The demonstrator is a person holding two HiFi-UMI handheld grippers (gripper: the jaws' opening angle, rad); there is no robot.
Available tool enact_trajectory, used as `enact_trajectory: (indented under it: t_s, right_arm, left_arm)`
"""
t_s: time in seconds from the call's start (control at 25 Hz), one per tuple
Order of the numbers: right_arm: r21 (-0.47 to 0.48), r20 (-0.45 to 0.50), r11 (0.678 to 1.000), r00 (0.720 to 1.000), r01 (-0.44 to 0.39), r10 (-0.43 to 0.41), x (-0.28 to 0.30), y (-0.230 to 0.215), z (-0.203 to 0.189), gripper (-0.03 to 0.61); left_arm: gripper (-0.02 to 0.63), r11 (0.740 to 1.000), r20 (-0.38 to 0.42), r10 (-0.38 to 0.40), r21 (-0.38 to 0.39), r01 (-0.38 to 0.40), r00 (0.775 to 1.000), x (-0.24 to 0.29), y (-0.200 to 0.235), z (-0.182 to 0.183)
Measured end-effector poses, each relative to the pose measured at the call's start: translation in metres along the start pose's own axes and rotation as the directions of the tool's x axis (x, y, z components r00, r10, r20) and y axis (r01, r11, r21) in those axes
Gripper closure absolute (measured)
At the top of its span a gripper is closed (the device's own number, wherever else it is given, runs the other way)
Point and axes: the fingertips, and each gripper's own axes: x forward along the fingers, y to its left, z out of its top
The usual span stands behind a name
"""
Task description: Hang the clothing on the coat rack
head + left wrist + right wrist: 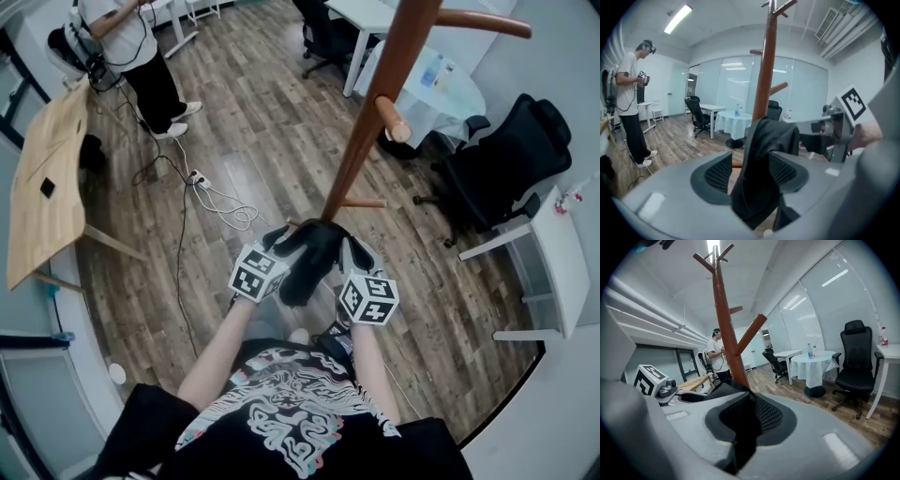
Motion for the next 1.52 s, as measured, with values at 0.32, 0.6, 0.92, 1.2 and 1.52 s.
enact_trajectory:
  t_s: [0.32,0.6,0.92,1.2,1.52]
  right_arm:
    - [-0.045,0.100,0.997,0.993,0.065,-0.060,-0.022,-0.012,0.018,0.540]
    - [-0.052,0.110,0.998,0.993,0.039,-0.033,-0.040,-0.009,0.017,0.543]
    - [-0.100,0.152,0.994,0.988,0.038,-0.022,-0.077,0.001,0.013,0.578]
    - [-0.159,0.207,0.984,0.977,0.079,-0.045,-0.097,0.008,0.023,0.579]
    - [-0.195,0.224,0.974,0.972,0.115,-0.070,-0.112,0.046,0.022,0.578]
  left_arm:
    - [0.400,0.999,0.061,0.032,-0.019,-0.031,0.998,-0.015,-0.004,0.010]
    - [0.401,0.996,0.124,0.094,-0.010,-0.094,0.988,-0.030,-0.010,0.027]
    - [0.624,0.975,0.239,0.196,0.059,-0.216,0.951,-0.067,-0.030,0.041]
    - [0.624,0.979,0.303,0.172,0.055,-0.198,0.937,-0.082,-0.043,0.058]
    - [0.624,0.999,0.359,-0.051,0.015,0.049,0.932,-0.105,-0.068,0.067]
